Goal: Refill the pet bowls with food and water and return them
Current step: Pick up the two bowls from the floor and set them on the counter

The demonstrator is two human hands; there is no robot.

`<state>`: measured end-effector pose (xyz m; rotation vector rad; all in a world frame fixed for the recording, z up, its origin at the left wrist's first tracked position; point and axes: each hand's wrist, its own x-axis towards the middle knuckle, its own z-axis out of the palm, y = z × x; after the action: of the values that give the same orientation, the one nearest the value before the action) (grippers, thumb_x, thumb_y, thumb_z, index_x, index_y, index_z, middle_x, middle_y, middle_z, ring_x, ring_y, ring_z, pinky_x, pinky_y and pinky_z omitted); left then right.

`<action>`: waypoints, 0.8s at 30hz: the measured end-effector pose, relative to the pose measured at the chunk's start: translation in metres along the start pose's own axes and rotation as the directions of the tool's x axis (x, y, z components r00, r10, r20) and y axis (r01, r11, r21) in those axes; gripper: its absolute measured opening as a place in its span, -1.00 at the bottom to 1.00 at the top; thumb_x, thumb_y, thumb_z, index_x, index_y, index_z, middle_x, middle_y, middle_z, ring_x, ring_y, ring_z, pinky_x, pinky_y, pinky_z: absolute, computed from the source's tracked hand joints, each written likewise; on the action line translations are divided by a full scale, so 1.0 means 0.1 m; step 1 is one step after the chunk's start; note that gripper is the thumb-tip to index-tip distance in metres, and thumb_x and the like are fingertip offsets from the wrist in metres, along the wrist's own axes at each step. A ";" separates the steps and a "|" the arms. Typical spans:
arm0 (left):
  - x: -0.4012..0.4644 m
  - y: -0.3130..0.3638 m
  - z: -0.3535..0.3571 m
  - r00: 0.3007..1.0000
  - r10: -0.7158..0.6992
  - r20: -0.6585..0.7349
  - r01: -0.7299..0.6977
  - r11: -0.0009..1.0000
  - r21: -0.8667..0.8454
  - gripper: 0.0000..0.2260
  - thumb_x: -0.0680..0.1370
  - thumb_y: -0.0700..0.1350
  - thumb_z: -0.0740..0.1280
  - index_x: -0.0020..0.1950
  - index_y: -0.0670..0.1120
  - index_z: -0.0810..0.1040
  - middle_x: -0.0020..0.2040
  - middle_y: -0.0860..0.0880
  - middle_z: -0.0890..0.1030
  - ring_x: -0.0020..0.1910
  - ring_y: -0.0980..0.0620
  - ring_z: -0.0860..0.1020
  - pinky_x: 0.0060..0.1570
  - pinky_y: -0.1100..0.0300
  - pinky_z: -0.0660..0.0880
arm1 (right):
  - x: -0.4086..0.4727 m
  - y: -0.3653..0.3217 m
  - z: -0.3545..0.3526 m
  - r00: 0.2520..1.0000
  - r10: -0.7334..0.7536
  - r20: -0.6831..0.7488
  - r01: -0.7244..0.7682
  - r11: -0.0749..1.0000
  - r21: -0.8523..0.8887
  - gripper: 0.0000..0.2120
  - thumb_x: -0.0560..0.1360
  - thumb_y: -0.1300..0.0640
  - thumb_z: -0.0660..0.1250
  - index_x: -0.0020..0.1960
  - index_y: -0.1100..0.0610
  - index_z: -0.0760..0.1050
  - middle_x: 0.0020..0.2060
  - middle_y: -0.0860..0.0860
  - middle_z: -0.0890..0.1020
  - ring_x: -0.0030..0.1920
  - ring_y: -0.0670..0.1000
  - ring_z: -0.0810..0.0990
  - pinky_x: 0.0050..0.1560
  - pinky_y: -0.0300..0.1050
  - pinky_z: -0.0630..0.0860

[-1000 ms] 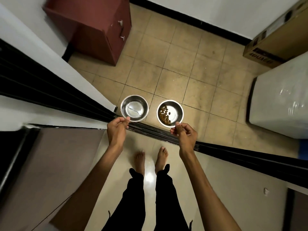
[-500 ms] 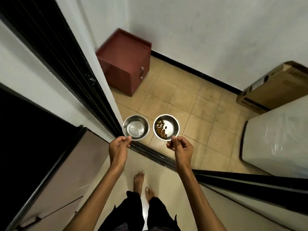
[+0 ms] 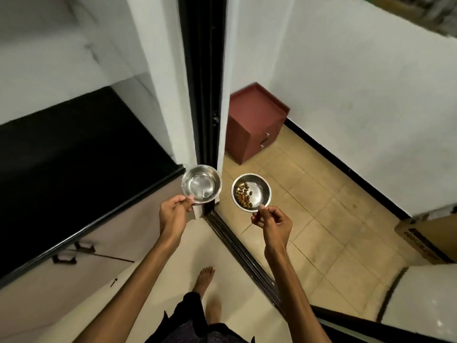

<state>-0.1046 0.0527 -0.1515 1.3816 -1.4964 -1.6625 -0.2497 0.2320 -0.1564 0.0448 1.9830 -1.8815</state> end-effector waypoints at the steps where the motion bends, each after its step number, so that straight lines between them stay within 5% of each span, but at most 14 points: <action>1: -0.04 0.02 -0.08 1.000 0.003 -0.019 -0.003 1.000 -0.011 -0.69 0.61 -0.14 0.40 -0.34 -0.12 0.54 -0.32 -0.06 0.55 -0.29 0.13 0.48 -0.16 0.32 0.39 | -0.04 -0.04 0.04 1.000 -0.009 0.027 0.010 1.000 -0.001 -0.83 0.63 0.26 0.40 -0.13 0.27 0.65 -0.37 0.11 0.68 -0.31 0.09 0.67 -0.18 -0.01 0.68; 4: -0.18 0.08 -0.34 0.996 0.007 -0.094 -0.011 0.999 -0.045 -0.67 0.61 -0.17 0.40 -0.36 -0.11 0.53 -0.30 -0.09 0.57 -0.26 0.13 0.51 -0.21 0.47 0.40 | -0.15 -0.11 0.17 0.994 -0.028 0.109 0.029 1.000 -0.009 -0.84 0.62 0.27 0.41 -0.12 0.30 0.65 -0.35 0.14 0.69 -0.29 0.11 0.67 -0.19 -0.02 0.69; 8: -0.32 0.12 -0.68 0.983 -0.011 -0.185 -0.005 0.996 -0.089 -0.68 0.61 -0.14 0.41 -0.33 -0.18 0.54 -0.25 -0.14 0.62 -0.18 0.10 0.55 -0.05 0.26 0.41 | -0.28 -0.13 0.40 0.976 -0.037 0.216 0.048 0.998 -0.047 -0.79 0.61 0.28 0.41 -0.20 0.19 0.65 -0.34 0.13 0.69 -0.25 0.15 0.67 -0.09 0.10 0.69; 13: -0.49 0.16 -1.12 0.952 -0.024 -0.306 -0.016 0.992 -0.128 -0.73 0.61 -0.16 0.40 -0.14 -0.37 0.63 -0.33 0.01 0.64 -0.34 0.28 0.54 -0.08 0.28 0.40 | -0.51 -0.20 0.77 0.942 0.011 0.337 -0.007 1.000 -0.013 -0.80 0.61 0.35 0.39 -0.20 0.25 0.60 -0.38 0.09 0.67 -0.32 0.06 0.65 -0.23 -0.11 0.70; 18: -0.64 0.13 -1.54 0.911 -0.039 -0.411 -0.032 0.986 -0.165 -0.74 0.61 -0.20 0.39 -0.15 -0.39 0.63 -0.43 0.10 0.63 -0.33 0.17 0.51 -0.10 0.30 0.40 | -0.74 -0.17 1.14 0.892 0.024 0.451 -0.007 0.999 -0.040 -0.78 0.60 0.35 0.40 -0.22 0.23 0.62 -0.36 0.15 0.67 -0.30 0.11 0.65 -0.26 -0.14 0.68; 24: -0.76 0.03 -2.09 0.860 -0.065 -0.507 -0.066 0.970 -0.236 -0.76 0.60 -0.20 0.40 -0.16 -0.37 0.64 -0.16 -0.27 0.71 -0.27 0.05 0.53 0.01 0.07 0.46 | -1.05 -0.10 1.59 0.828 0.018 0.561 0.039 0.995 -0.090 -0.83 0.60 0.31 0.41 -0.16 0.23 0.67 -0.33 0.15 0.69 -0.26 0.11 0.67 -0.15 0.00 0.67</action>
<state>0.1094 0.0308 -0.0969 1.5244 -0.9489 -1.2811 -0.1143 0.1035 -0.1156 -0.4960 1.6495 -1.5561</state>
